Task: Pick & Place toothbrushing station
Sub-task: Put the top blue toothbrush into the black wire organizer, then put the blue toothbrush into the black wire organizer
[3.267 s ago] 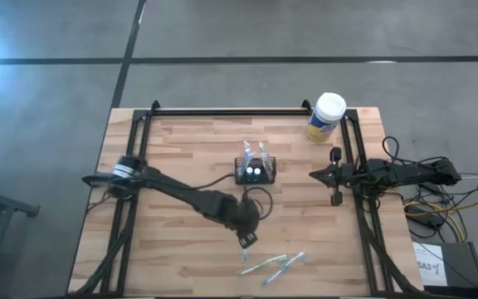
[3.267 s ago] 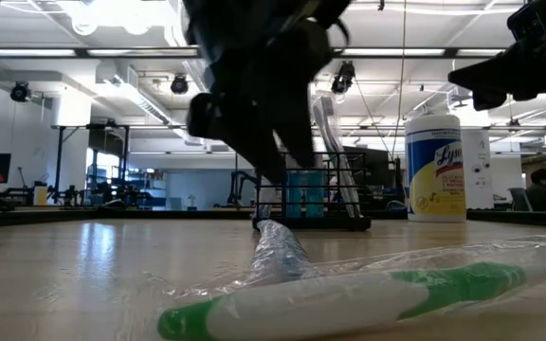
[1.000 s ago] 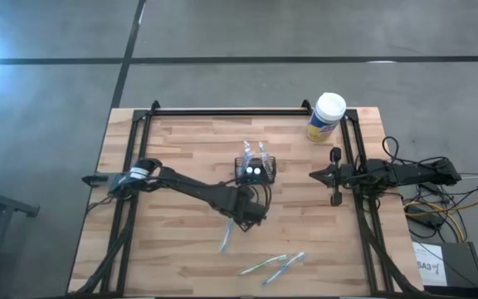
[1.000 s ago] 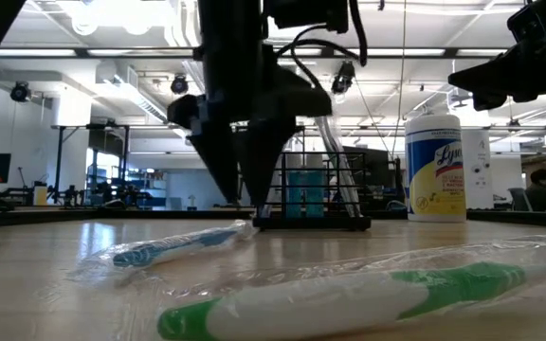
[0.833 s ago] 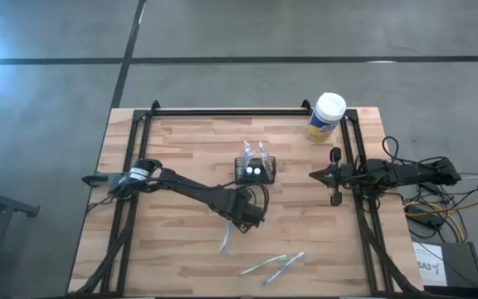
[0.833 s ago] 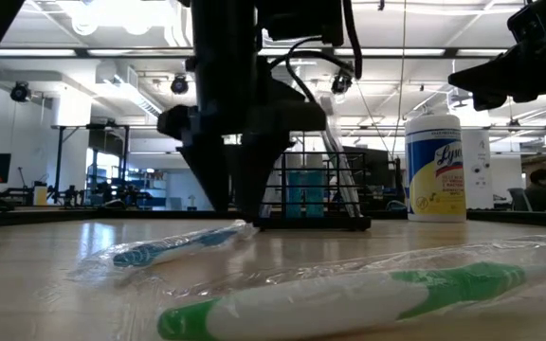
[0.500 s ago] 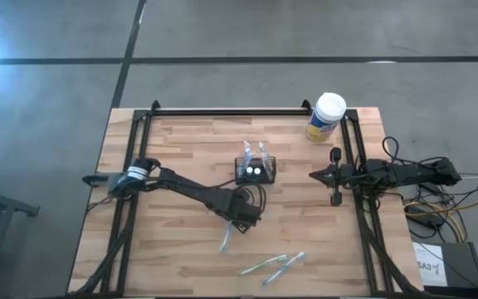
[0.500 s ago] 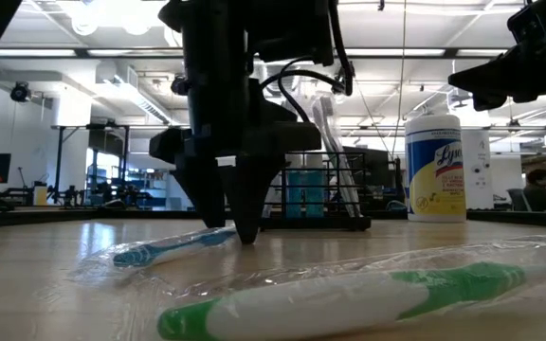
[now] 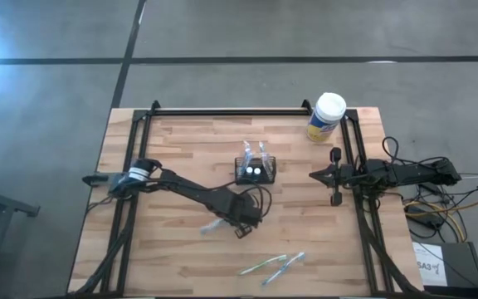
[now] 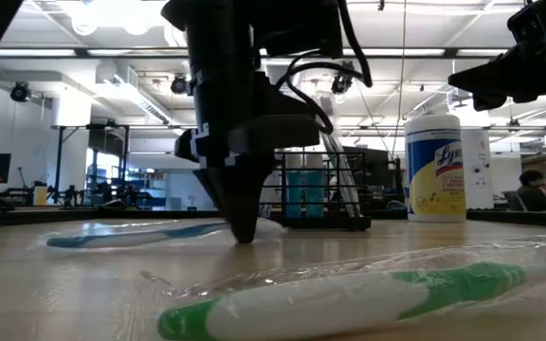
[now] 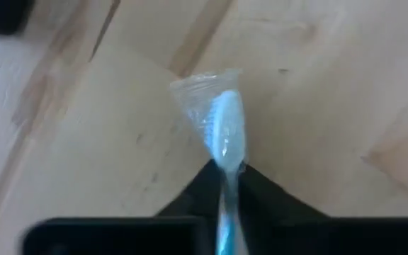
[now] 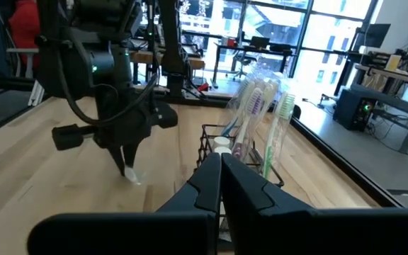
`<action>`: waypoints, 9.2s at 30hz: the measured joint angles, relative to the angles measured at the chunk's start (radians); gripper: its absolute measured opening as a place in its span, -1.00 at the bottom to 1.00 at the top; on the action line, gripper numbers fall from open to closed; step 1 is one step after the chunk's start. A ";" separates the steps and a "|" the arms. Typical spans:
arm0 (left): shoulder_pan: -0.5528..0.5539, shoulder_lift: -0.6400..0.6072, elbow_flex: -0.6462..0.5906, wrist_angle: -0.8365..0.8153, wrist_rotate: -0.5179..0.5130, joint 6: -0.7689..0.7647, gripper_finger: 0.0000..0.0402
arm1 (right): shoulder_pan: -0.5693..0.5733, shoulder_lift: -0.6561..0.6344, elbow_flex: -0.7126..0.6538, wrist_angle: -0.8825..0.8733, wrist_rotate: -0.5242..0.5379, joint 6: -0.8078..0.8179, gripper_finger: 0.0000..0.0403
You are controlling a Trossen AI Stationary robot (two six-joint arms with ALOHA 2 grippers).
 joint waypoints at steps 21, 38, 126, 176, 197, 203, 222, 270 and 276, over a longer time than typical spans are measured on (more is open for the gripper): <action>-0.063 -0.756 -0.455 0.737 -0.488 0.672 -0.89 | 0.000 0.000 -0.001 0.007 0.000 0.006 -0.96; 0.209 -0.873 -1.060 1.918 -0.051 0.763 -0.92 | 0.000 0.000 -0.001 0.011 0.000 -0.003 -0.96; 0.201 -0.392 -0.946 1.870 -0.306 0.756 -0.27 | 0.000 0.000 -0.004 0.006 0.001 -0.005 -0.96; -0.054 -1.284 -1.271 1.305 -0.146 0.748 -0.98 | 0.000 0.001 -0.011 0.023 0.001 0.019 -0.96; 0.071 -1.464 -1.558 1.692 -0.140 0.951 -0.99 | 0.000 0.000 -0.020 0.047 0.001 -0.096 -0.96; 0.071 -1.611 -1.582 1.610 -0.156 1.007 -0.99 | 0.000 0.000 -0.024 0.063 0.001 -0.102 -0.96; 0.073 -1.672 -1.584 1.408 -0.177 0.882 -0.93 | 0.000 0.000 -0.046 0.062 0.001 0.169 -0.96; 0.072 -1.669 -1.570 1.214 -0.173 0.419 -0.91 | 0.562 1.176 0.924 -0.673 0.014 0.659 -0.94; 0.072 -1.668 -1.568 1.211 -0.163 0.396 -0.91 | 0.616 1.343 1.042 -0.676 -0.011 0.667 -0.68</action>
